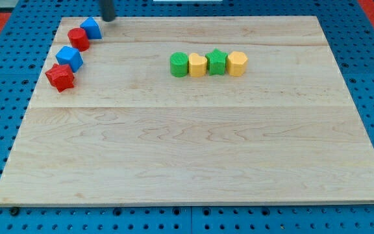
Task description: Separate the blue triangle from the red circle
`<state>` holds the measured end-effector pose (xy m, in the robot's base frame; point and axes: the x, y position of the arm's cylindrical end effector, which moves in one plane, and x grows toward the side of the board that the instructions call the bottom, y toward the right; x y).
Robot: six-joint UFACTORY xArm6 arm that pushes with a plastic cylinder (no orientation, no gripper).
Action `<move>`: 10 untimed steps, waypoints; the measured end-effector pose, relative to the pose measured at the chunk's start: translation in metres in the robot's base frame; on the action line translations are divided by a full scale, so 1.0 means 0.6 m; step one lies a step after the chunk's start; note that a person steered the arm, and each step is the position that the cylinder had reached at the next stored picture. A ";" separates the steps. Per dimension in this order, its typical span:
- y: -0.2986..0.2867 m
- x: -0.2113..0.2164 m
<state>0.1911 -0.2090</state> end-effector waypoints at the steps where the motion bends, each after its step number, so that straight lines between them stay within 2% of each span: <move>1: -0.051 0.002; 2: 0.026 0.073; 4: -0.018 0.071; 5: -0.036 0.119; 7: 0.094 0.122; 9: 0.090 0.146; 10: 0.210 0.094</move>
